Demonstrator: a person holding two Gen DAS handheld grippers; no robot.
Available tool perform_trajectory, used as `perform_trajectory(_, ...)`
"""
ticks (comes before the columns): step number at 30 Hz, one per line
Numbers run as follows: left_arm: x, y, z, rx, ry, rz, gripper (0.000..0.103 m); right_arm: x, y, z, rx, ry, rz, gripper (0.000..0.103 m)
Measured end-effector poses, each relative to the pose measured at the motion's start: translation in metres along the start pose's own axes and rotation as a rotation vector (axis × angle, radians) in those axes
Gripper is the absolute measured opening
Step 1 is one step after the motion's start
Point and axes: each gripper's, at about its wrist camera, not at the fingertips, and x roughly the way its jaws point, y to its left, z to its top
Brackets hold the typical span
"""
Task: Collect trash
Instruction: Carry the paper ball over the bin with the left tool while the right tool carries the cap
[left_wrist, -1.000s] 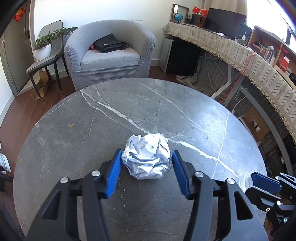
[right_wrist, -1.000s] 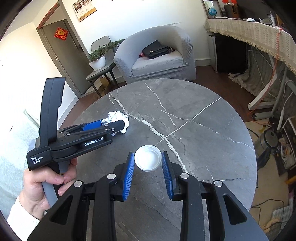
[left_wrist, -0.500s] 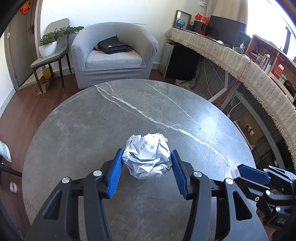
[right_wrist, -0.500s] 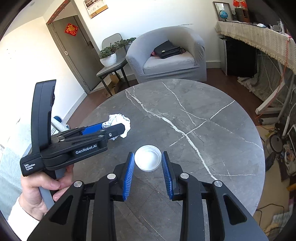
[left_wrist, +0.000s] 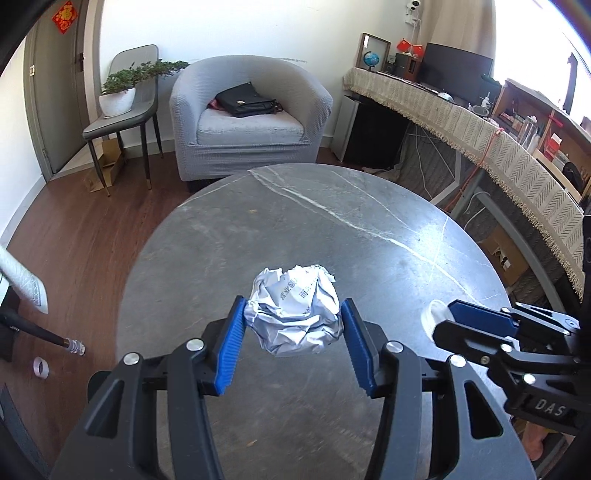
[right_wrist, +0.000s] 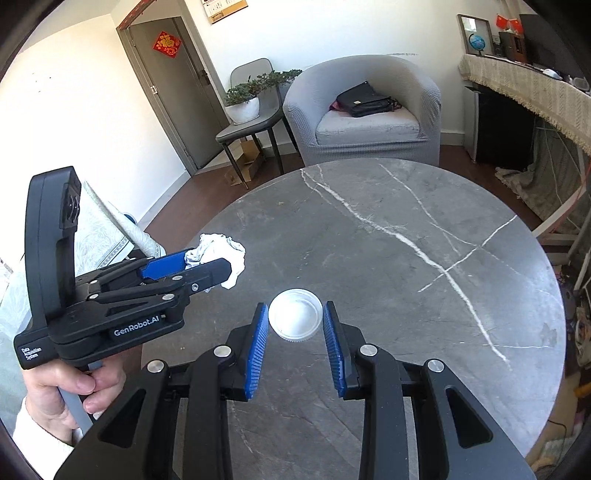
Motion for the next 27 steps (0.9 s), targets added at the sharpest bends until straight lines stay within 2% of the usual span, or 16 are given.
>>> perform_trajectory(9,-0.042,0.051,-0.019,-0.012,-0.02,0.066,0.054,0.023,0.074,0.001,-0.109,0.011,0.046,0.031)
perform_trajectory(13,-0.055,0.085,-0.028,-0.05,-0.047,0.102,0.054,0.033,0.098,0.005,-0.143,0.004,0.068,0.031)
perform_trajectory(23,-0.062,0.16,-0.051,-0.147,-0.041,0.144,0.055,0.066,0.157,0.006,-0.237,0.029,0.128,0.031)
perform_trajectory(27,-0.057,0.194,-0.066,-0.206,-0.009,0.154,0.055,0.081,0.18,0.006,-0.267,0.044,0.15,0.031)
